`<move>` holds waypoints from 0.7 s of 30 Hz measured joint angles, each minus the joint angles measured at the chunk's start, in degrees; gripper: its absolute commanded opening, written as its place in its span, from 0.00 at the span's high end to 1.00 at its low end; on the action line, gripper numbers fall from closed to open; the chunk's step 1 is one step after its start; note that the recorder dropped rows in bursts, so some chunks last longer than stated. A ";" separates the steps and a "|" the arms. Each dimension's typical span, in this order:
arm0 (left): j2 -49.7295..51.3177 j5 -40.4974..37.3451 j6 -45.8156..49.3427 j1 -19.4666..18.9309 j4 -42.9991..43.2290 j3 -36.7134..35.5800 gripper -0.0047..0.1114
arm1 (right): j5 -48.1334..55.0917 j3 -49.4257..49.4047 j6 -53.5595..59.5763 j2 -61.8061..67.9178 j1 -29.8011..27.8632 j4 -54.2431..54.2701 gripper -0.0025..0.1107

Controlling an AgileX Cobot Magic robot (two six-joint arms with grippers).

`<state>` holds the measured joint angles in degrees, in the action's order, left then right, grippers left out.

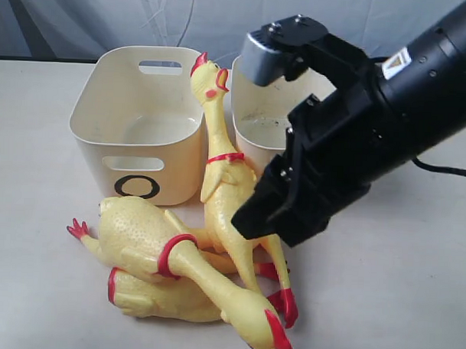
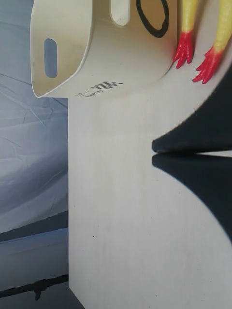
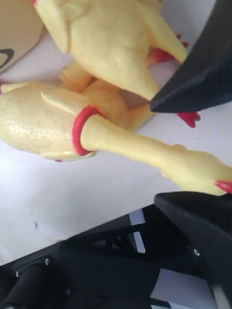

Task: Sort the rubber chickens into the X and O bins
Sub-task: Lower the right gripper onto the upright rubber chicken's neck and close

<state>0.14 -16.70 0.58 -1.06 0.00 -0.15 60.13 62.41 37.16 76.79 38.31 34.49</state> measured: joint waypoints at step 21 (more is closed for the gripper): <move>0.00 0.00 0.00 0.00 0.00 0.00 0.96 | 5.65 3.30 -15.37 13.62 13.10 -9.65 0.53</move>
<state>0.14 -16.70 0.58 -1.06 0.00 -0.15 65.78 65.71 21.78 90.41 51.41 24.83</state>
